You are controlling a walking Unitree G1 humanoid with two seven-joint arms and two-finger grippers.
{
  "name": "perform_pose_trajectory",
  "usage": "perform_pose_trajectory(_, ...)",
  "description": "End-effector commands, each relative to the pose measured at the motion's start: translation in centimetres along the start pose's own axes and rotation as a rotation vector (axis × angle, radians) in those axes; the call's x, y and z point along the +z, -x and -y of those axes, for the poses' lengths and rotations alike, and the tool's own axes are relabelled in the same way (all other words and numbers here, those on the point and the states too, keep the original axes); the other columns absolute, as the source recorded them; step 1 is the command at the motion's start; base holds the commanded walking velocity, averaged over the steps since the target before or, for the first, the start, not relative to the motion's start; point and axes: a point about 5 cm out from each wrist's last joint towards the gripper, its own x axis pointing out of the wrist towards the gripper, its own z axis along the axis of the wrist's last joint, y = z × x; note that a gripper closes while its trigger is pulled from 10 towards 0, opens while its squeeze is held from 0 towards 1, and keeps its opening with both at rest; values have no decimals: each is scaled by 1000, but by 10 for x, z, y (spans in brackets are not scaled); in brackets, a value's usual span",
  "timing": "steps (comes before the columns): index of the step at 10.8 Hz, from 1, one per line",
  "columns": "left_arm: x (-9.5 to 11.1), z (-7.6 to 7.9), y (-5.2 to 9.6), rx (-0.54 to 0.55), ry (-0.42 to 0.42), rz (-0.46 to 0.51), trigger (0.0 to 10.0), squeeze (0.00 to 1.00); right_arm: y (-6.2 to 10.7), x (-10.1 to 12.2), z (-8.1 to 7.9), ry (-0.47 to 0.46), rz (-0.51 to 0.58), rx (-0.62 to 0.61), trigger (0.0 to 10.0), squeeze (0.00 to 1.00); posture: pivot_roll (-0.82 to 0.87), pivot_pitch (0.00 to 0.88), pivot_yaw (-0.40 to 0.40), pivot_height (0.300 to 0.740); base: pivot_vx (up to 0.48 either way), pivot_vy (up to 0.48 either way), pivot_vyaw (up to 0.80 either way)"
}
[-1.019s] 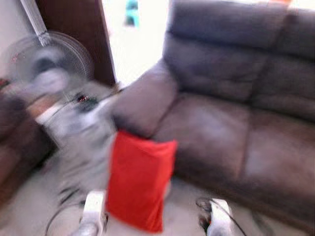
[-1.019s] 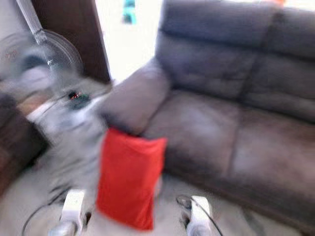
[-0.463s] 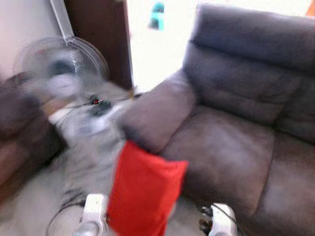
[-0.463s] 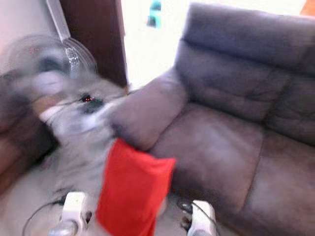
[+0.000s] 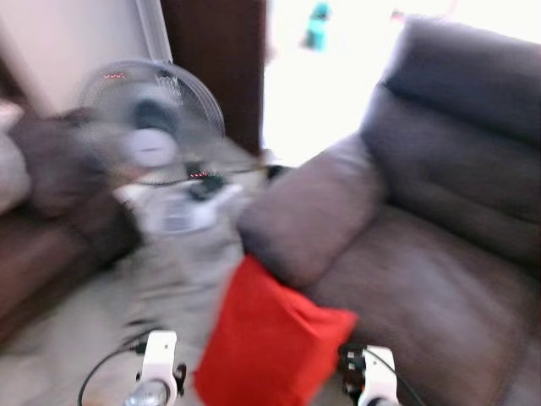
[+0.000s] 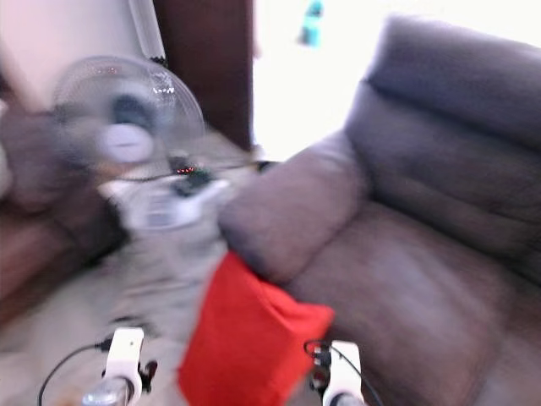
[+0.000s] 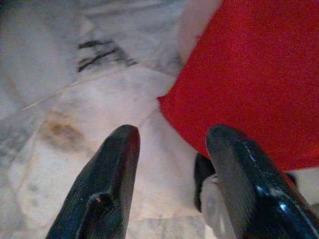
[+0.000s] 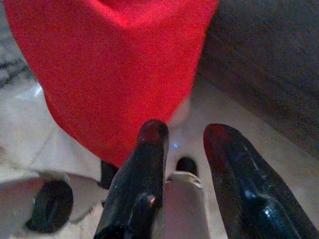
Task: Move the pillow to the sofa from floor
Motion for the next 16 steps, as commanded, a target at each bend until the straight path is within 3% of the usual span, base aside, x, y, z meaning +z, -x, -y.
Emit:
perform_pose_trajectory(1, -3, 5, 0, -12, 8, -15, 10000, 0, 3, -11, 10, -47, -31, -42, 10000, 0, -12, 18, -24, 740, 0, 0, 0)
perform_pose_trajectory(6, -3, 10, 0, -25, 8, -11, 10000, 0, 3, -7, 10, -73, 26, -51, 10000, 0, -9, 19, -24, 740, 0, 0, 0)
perform_pose_trajectory(7, -1, 11, 0, -23, -7, 3, 10000, 0, 3, -5, 11, -24, 35, -57, 10000, 0, -4, 18, -24, 740, 0, 0, 0)
perform_pose_trajectory(8, 13, 11, -1, -14, -100, 103, 10000, 0, 4, 0, 11, 21, 93, -66, 10000, 0, -9, 21, -20, 740, 0, 0, 0)
perform_pose_trajectory(9, 29, 10, -1, 2, -114, 198, 10000, 0, 5, 4, 12, 13, 141, -74, 10000, 0, -3, 22, -20, 740, 0, 0, 0)
perform_pose_trajectory(11, 88, -7, 5, 100, -55, 502, 10000, 0, 9, 108, 13, 22, 532, -7, 10000, 0, 6, 8, -24, 740, 0, 0, 0)
perform_pose_trajectory(13, 134, -3, 23, 126, -43, 761, 10000, 0, 33, 162, 13, 85, 822, 15, 10000, 0, 1, 0, -24, 740, 0, 0, 0)
perform_pose_trajectory(14, 159, 12, 43, 65, -93, 938, 10000, 0, 53, 182, 4, 145, 970, 34, 10000, 0, -1, 0, -21, 740, 0, 0, 0)
perform_pose_trajectory(16, 181, 13, 63, 117, -87, 1072, 10000, 0, 65, 185, 0, 124, 1037, 23, 10000, 0, -1, 0, -22, 740, 0, 0, 0)
